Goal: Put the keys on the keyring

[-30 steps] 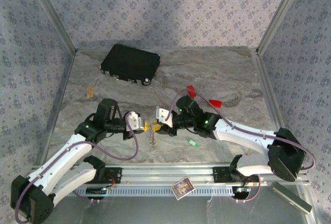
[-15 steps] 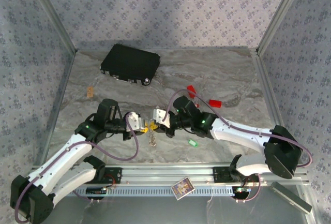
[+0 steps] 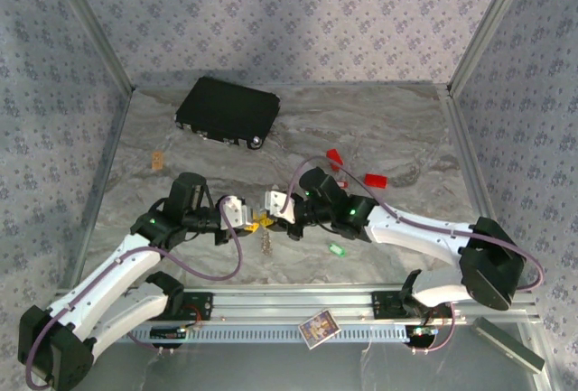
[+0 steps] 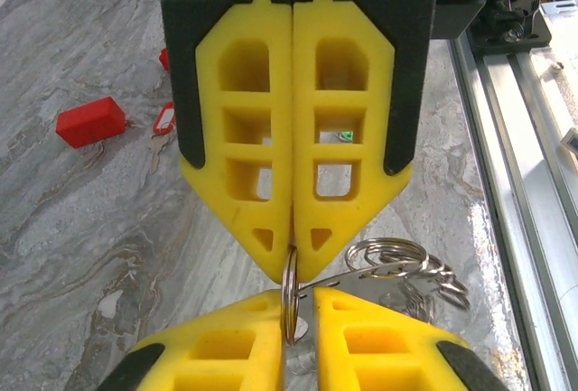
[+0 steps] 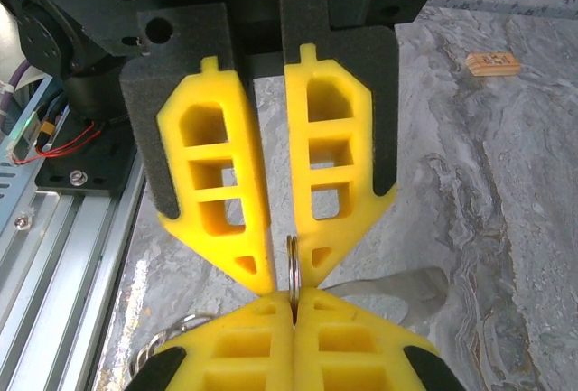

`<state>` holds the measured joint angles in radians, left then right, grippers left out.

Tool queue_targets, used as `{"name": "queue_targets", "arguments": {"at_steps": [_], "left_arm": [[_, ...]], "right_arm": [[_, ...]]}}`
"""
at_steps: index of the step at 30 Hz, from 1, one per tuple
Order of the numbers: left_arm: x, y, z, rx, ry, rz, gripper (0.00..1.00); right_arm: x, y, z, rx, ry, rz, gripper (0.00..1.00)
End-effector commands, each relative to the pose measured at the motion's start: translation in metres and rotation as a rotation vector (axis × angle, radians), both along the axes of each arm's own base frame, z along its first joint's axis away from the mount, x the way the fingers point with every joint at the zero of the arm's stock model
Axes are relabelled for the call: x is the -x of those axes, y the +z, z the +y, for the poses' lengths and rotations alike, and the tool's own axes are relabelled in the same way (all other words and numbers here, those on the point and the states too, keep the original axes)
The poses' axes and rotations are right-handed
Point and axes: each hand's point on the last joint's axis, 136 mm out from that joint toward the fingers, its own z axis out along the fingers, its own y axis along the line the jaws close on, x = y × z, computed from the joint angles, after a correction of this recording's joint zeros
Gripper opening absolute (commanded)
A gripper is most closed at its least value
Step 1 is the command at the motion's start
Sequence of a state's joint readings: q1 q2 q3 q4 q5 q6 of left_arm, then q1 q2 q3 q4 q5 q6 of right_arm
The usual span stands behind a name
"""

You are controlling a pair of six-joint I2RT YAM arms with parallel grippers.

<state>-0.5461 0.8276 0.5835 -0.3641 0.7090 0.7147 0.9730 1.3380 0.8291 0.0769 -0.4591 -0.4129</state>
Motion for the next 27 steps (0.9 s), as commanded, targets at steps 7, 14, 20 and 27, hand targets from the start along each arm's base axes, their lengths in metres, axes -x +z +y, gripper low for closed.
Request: {"name": "queue_targets", "arguments": {"at_steps": [7,14,20,27], "left_arm": [[0.007,0.006,-0.002,0.012,-0.036,-0.012,0.0],[0.007,0.005,-0.001,0.014,-0.031,-0.024,0.0],[0.007,0.003,0.0,0.006,-0.033,-0.017,0.0],[0.004,0.01,-0.003,0.029,-0.009,0.012,0.0]], "right_arm": [[-0.011,0.023,-0.006,-0.056,-0.06,-0.076,0.26],[-0.017,0.027,-0.048,-0.106,-0.199,-0.078,0.28],[-0.002,0.02,-0.052,-0.122,-0.2,-0.022,0.28],[0.012,0.021,-0.032,-0.13,-0.143,-0.012,0.28]]}}
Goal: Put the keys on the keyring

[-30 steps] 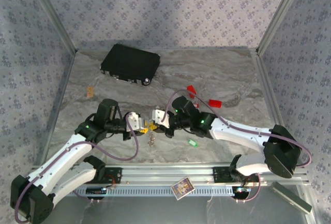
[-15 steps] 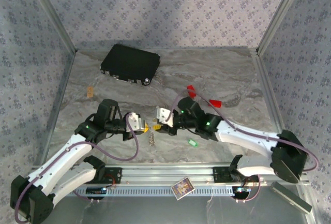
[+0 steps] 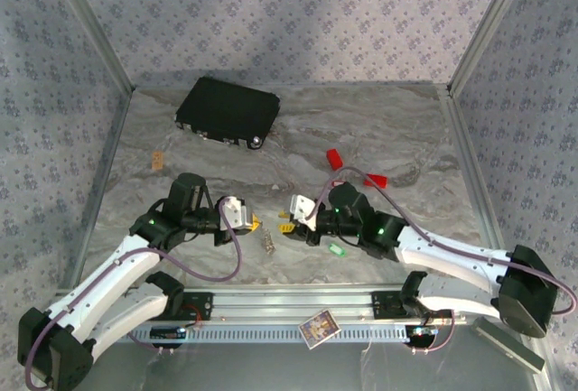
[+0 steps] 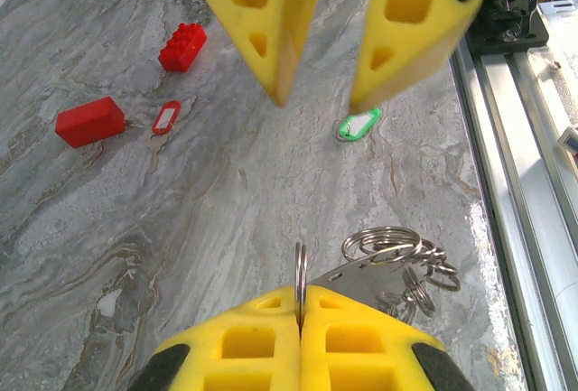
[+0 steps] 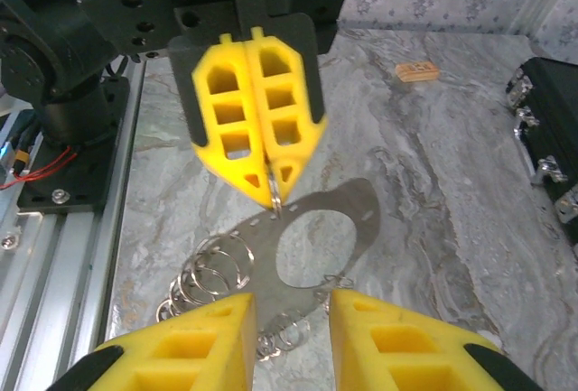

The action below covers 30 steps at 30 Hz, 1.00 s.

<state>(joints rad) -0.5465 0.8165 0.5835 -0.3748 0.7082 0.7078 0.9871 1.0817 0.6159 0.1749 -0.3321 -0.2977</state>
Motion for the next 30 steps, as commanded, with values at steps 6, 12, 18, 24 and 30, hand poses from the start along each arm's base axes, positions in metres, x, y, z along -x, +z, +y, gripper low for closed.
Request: {"name": "queue_targets", "arguments": {"at_steps": [6,12,18,24,30], "left_arm": [[-0.005,0.021,0.0,0.037,0.117,0.132,0.0],[-0.03,0.038,0.008,0.099,0.429,0.371,0.0],[-0.056,0.051,0.023,0.194,0.763,0.594,0.0],[-0.069,0.052,0.036,0.223,1.097,0.907,0.0],[-0.071,0.042,0.039,0.203,1.384,1.217,0.0]], "right_arm": [[0.024,0.011,0.035,-0.051,0.079,-0.005,0.27],[0.015,-0.002,0.053,-0.052,0.017,-0.001,0.26],[-0.025,-0.009,0.056,-0.092,-0.182,-0.057,0.25],[-0.035,-0.003,0.06,-0.138,-0.202,-0.07,0.26],[-0.026,-0.009,0.045,-0.094,-0.169,-0.114,0.27]]}}
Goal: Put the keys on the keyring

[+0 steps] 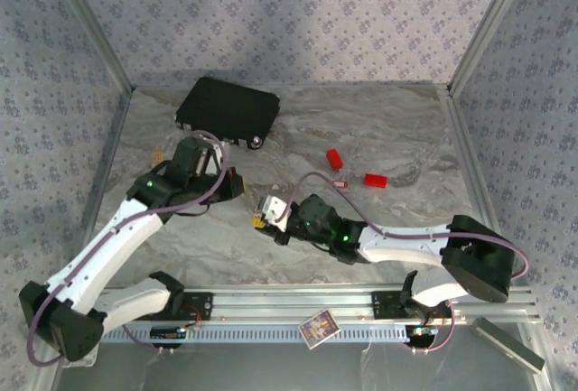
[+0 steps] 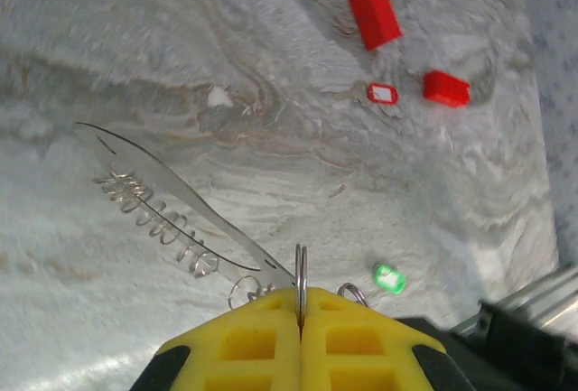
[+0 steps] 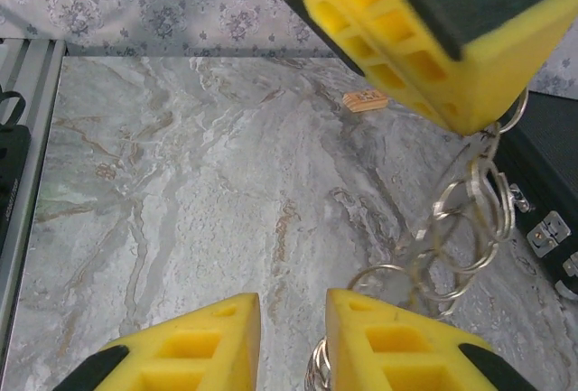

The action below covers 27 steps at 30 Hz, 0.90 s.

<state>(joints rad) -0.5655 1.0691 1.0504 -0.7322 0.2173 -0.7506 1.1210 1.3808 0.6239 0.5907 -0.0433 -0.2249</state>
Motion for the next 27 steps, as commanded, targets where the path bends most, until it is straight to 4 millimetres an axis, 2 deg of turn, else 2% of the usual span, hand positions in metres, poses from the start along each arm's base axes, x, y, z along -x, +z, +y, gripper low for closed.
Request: {"name": "queue_targets", "arguments": {"at_steps": [1,3,5,6,9,12,16,21,27], "left_arm": [[0.008,0.0,0.004,0.077,0.234,0.226,0.0],[0.006,0.003,-0.001,0.118,0.301,0.3,0.0],[0.007,0.003,-0.006,0.134,0.352,0.396,0.0],[0.009,0.002,-0.01,0.136,0.368,0.443,0.0],[0.015,-0.002,-0.022,0.144,0.402,0.582,0.0],[0.022,-0.008,-0.038,0.175,0.423,0.68,0.0],[0.031,-0.01,-0.047,0.183,0.442,0.752,0.0],[0.043,-0.012,-0.047,0.174,0.458,0.81,0.0],[0.049,-0.013,-0.047,0.192,0.491,0.857,0.0]], "right_arm": [[0.003,0.008,-0.017,0.008,-0.001,-0.053,0.27],[0.018,0.01,-0.028,0.028,0.061,-0.055,0.26],[0.054,0.013,-0.036,0.059,0.233,-0.013,0.25],[0.063,0.018,-0.04,0.05,0.26,0.005,0.25],[0.069,0.033,-0.043,-0.043,0.242,0.02,0.25],[0.055,0.036,-0.037,-0.113,0.151,-0.002,0.25],[0.026,0.021,-0.029,-0.094,0.006,-0.04,0.23],[-0.009,0.003,-0.041,-0.115,-0.108,-0.074,0.22],[-0.019,0.004,-0.037,-0.159,-0.094,-0.104,0.23]]}}
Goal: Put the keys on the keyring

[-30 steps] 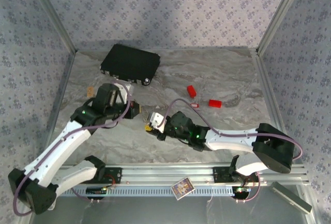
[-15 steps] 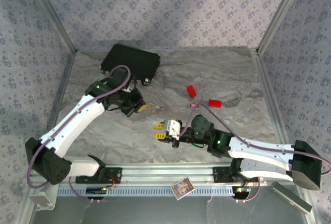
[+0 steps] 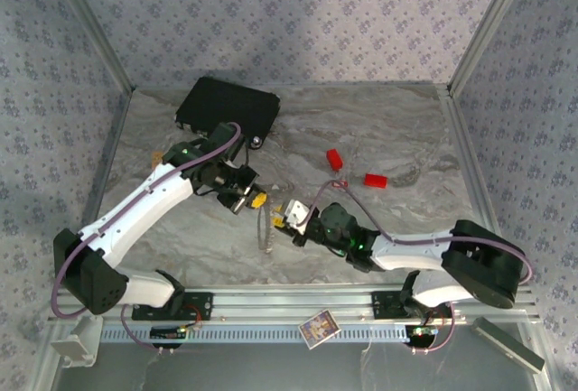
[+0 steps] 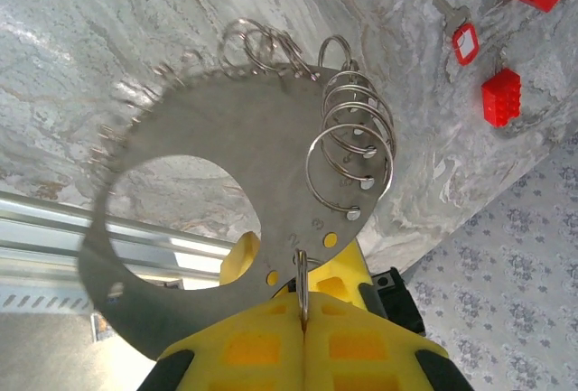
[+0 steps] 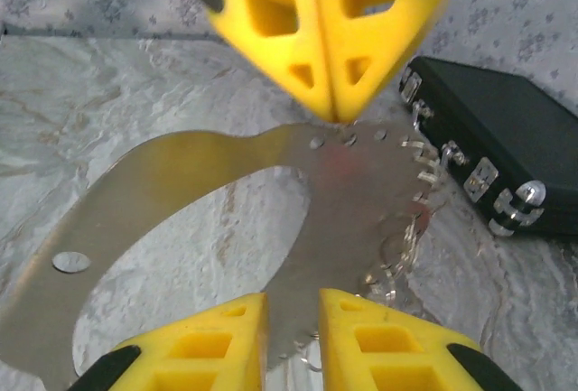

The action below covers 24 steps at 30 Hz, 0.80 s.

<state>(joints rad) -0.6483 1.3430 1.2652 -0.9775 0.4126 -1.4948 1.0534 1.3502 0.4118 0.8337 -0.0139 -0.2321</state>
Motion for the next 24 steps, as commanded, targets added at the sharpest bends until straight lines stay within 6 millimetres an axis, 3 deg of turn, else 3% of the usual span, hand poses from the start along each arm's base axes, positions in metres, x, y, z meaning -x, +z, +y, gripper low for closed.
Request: {"name": "queue_targets", "arguments": {"at_steps": [1,11,24], "left_arm": [[0.018,0.006,-0.001,0.039,0.087,0.125,0.0],[0.024,0.008,-0.006,0.088,0.129,0.15,0.0],[0.03,0.009,-0.011,0.114,0.131,0.165,0.0]], "right_arm": [[-0.006,0.028,0.006,-0.107,0.0,-0.078,0.23],[-0.016,0.033,0.017,-0.169,-0.003,-0.123,0.23],[-0.01,0.04,0.026,-0.218,0.028,-0.153,0.24]]}}
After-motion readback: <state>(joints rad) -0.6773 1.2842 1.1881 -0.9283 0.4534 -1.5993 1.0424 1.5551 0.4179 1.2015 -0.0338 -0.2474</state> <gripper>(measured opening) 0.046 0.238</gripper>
